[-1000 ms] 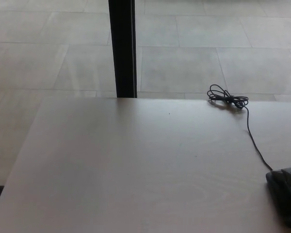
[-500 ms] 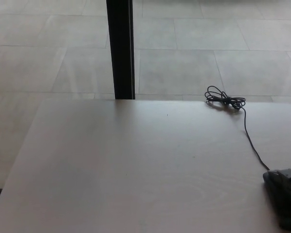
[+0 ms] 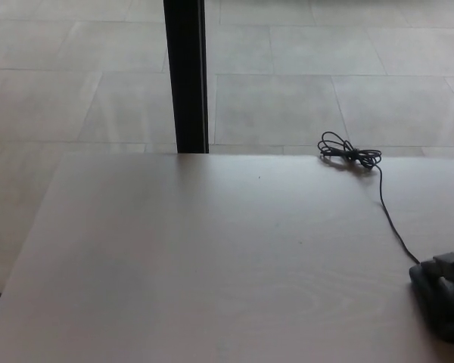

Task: The robot uses its right fingers to click on the left button of the black mouse placed on the table.

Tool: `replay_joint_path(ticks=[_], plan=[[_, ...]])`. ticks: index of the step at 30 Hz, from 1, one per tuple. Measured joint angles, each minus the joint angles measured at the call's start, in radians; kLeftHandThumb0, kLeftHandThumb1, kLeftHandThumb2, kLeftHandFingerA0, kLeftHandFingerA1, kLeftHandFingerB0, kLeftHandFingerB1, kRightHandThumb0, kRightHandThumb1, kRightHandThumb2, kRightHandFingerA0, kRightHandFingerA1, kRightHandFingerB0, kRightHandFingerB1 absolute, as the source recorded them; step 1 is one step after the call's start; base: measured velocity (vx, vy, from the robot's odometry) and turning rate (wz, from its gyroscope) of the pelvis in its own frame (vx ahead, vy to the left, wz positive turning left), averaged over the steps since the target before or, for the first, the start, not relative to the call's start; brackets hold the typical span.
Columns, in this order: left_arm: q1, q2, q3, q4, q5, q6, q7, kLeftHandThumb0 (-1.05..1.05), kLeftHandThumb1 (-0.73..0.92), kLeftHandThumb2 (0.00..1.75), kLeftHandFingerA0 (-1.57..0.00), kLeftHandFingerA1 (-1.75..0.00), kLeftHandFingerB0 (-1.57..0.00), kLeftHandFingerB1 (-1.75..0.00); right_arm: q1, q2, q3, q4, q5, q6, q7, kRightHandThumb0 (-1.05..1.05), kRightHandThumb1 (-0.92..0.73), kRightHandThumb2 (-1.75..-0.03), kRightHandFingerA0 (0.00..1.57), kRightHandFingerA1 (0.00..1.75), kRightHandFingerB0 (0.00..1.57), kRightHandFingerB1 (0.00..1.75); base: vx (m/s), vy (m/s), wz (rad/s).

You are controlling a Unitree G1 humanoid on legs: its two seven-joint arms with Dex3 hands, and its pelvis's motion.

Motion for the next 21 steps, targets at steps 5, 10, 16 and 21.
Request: replay_joint_path(ticks=[5, 10, 16, 21], plan=[[0.002, 0.0, -0.006, 0.0, 0.002, 0.0, 0.001, -0.74, 0.73, 0.62, -0.69, -0.57, -0.55, -0.49, -0.082, -0.009, -0.064, -0.068, 0.022, 0.005, 0.069, -0.72, -0.85, -0.66, 0.26, 0.45, 0.42, 0.37, 0.0, 0.0, 0.0], [0.008, 0.0, -0.013, 0.002, 0.003, -0.001, 0.001, -0.75, 0.72, 0.62, -0.74, -0.59, -0.6, -0.49, -0.132, -0.009, -0.147, -0.155, 0.059, 0.016, 0.136, -0.74, -0.85, -0.66, 0.28, 0.46, 0.43, 0.36, 0.0, 0.0, 0.0], [0.017, 0.0, -0.015, 0.002, 0.003, -0.001, 0.004, -0.75, 0.72, 0.62, -0.74, -0.59, -0.58, -0.49, -0.106, -0.008, -0.209, -0.208, 0.094, 0.033, 0.192, -0.68, -0.8, -0.64, 0.33, 0.48, 0.46, 0.39, 0.0, 0.0, 0.0], [0.02, 0.0, -0.02, 0.006, 0.003, -0.001, 0.005, -0.76, 0.71, 0.62, -0.77, -0.61, -0.58, -0.49, -0.046, -0.013, -0.275, -0.201, 0.117, 0.029, 0.194, -0.68, -0.77, -0.64, 0.31, 0.44, 0.44, 0.38, 0.0, 0.0, 0.0]])
